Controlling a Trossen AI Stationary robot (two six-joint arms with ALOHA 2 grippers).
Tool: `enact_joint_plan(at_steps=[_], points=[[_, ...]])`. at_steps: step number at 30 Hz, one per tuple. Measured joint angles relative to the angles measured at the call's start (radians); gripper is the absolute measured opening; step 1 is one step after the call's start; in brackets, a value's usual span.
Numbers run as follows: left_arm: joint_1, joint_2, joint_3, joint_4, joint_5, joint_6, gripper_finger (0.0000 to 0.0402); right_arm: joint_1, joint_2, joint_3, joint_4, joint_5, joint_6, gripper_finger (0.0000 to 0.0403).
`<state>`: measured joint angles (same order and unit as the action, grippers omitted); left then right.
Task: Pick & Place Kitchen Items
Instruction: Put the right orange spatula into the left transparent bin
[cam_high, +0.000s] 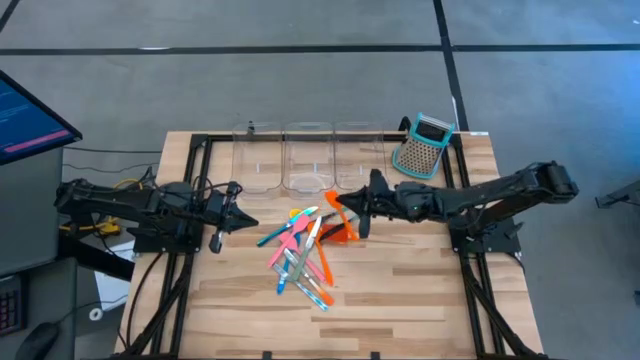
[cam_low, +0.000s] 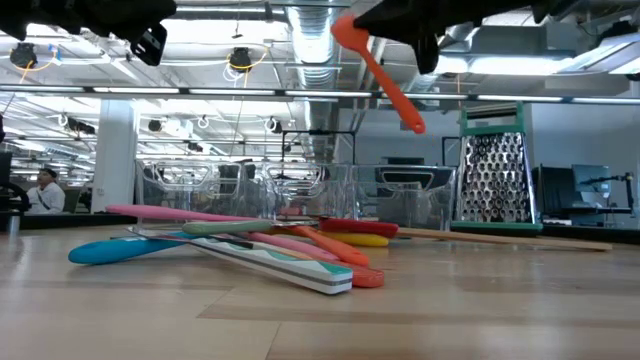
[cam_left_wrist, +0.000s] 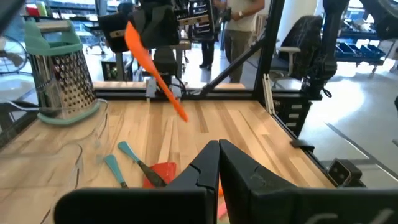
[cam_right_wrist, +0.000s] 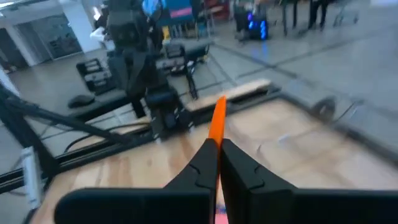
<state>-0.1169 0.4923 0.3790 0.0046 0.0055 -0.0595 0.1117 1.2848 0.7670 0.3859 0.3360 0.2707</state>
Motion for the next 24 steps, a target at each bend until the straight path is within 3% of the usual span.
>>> enact_joint_plan(at_steps=[8, 15, 24], points=[[0.0, 0.042, 0.0, 0.118, -0.053, 0.002, 0.0003, -0.01, -0.018, 0.0, 0.031, 0.002, -0.158, 0.0], [0.0, 0.153, 0.0, 0.208, -0.244, -0.004, 0.0003, -0.029, -0.018, 0.0, 0.144, -0.03, -0.247, 0.0], [0.0, 0.36, 0.0, 0.486, -0.257, -0.002, 0.0003, -0.043, -0.017, 0.0, 0.172, -0.031, -0.275, 0.0]])
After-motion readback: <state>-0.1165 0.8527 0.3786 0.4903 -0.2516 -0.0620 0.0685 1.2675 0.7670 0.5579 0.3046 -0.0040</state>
